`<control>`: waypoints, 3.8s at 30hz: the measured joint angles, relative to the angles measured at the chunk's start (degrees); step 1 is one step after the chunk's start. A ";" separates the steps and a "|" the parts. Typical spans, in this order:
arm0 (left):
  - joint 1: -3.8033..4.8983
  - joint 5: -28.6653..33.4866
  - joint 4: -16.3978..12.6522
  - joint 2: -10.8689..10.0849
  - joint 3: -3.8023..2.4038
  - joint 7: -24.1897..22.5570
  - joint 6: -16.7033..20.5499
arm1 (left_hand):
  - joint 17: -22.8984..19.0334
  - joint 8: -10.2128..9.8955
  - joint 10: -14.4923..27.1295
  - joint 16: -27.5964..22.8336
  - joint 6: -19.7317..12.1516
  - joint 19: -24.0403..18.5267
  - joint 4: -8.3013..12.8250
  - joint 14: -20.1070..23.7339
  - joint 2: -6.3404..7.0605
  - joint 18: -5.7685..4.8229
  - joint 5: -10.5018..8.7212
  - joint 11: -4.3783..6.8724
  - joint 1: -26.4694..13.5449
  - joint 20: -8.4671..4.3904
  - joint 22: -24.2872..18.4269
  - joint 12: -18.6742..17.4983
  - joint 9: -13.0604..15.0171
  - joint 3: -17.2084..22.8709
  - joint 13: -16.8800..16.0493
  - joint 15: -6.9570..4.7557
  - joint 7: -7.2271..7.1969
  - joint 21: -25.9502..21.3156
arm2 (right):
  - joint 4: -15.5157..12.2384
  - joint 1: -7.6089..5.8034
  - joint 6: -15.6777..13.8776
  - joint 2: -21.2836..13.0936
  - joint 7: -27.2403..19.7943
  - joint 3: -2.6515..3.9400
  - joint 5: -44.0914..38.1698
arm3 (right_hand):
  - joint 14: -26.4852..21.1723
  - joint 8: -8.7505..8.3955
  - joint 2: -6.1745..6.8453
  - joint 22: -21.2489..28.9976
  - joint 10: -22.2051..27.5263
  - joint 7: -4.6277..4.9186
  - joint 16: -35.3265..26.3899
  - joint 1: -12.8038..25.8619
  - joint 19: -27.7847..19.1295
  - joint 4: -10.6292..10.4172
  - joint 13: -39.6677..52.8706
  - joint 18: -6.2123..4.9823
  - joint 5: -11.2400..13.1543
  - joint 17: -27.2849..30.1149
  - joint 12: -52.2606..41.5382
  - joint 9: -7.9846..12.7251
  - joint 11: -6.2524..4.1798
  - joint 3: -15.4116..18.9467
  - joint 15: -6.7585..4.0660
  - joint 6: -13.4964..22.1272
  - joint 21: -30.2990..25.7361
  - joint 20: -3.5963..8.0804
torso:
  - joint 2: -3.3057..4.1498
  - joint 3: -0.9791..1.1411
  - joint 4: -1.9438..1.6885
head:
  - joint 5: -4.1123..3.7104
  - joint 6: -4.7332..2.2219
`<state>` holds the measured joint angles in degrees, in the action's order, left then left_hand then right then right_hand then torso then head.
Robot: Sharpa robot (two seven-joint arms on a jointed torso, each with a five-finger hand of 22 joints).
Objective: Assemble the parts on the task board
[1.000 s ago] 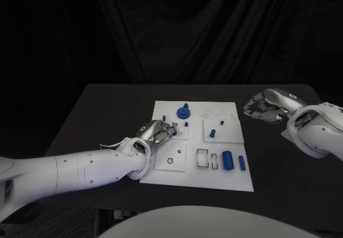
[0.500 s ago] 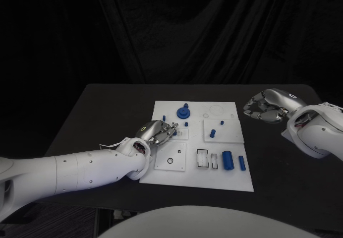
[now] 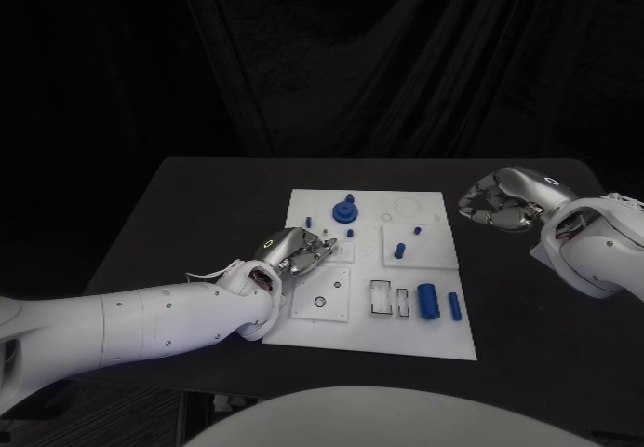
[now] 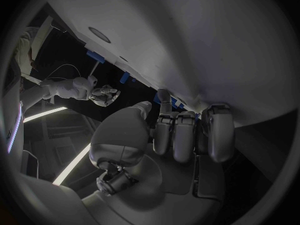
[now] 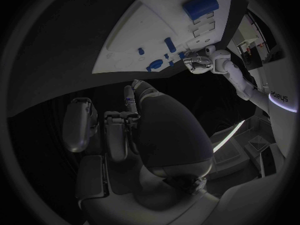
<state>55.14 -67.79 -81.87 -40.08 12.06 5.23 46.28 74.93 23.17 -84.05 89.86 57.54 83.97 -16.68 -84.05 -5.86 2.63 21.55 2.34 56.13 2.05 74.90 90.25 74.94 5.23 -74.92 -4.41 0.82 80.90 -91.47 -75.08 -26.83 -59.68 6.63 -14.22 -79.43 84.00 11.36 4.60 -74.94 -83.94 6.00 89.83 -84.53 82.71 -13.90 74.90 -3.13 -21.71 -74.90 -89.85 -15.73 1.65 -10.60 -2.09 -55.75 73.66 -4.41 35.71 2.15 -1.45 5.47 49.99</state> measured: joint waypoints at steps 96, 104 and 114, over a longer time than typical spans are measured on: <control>13.10 34.26 -10.54 -17.47 0.08 -16.91 -29.15 | -0.03 -15.15 0.01 0.00 -14.32 -0.11 0.49 0.09 4.46 -0.02 5.40 -5.94 26.20 4.84 0.02 -0.21 -22.69 3.64 -0.11 5.24 7.37 3.01 | -0.76 4.80 -4.89 19.38 5.47 0.06 -12.11 | -0.05 -3.89 2.80 0.00 0.01 1.74 0.00 1.00 1.27 -1.51 0.00 0.93 1.77 0.00 0.00 2.48 0.83 1.67 0.77 4.66 8.38 -0.23 | 0.64 -1.35 -0.79 | 0.07 -0.01; 13.12 33.11 -11.75 -18.79 0.10 -16.97 -26.23 | -0.03 -14.74 0.01 0.00 -13.60 -0.11 0.49 0.09 4.39 -0.02 6.55 -5.94 26.27 4.84 0.02 -0.21 -23.78 3.64 -0.17 5.25 7.27 3.84 | 1.74 6.29 -3.24 22.78 7.09 0.11 -12.85 | -0.06 -4.49 2.80 0.00 -0.19 1.84 0.00 1.00 1.35 -1.35 0.00 0.92 2.73 0.00 0.00 2.73 1.03 1.83 0.78 5.75 8.66 -0.30 | 1.51 -3.04 -1.98 | -1.03 0.00; 13.12 30.70 -11.82 -18.81 0.09 -16.19 -24.91 | -0.03 -14.52 0.01 0.00 -13.60 -0.11 0.49 0.09 4.61 -0.01 7.04 -5.94 26.49 4.84 0.01 -0.20 -24.22 3.65 -0.11 5.24 7.27 3.84 | 4.53 7.61 -1.87 25.97 7.73 0.31 -13.17 | 0.15 -4.73 3.03 0.01 0.02 2.04 0.00 1.25 1.13 -1.35 0.04 0.91 4.09 0.00 0.00 2.82 1.23 2.18 0.98 5.95 8.68 -0.51 | 2.38 -5.00 -2.56 | -1.38 0.01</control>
<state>68.25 -37.09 -93.70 -58.89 12.15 -10.96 21.37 74.90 8.65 -84.03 89.86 43.94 83.86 -16.19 -83.96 -1.24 2.62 28.59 -3.60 82.62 6.89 74.92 90.05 50.71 8.88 -75.03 0.83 8.09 84.74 -86.94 -67.47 -28.71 -33.71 14.36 -13.91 -92.60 84.15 6.64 7.63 -74.93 -83.92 8.04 89.83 -83.28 83.85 -15.25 74.95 -2.22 -17.61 -74.90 -89.85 -12.91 2.88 -8.42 -1.11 -49.80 82.34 -4.92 38.10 -2.85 -4.01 4.09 49.99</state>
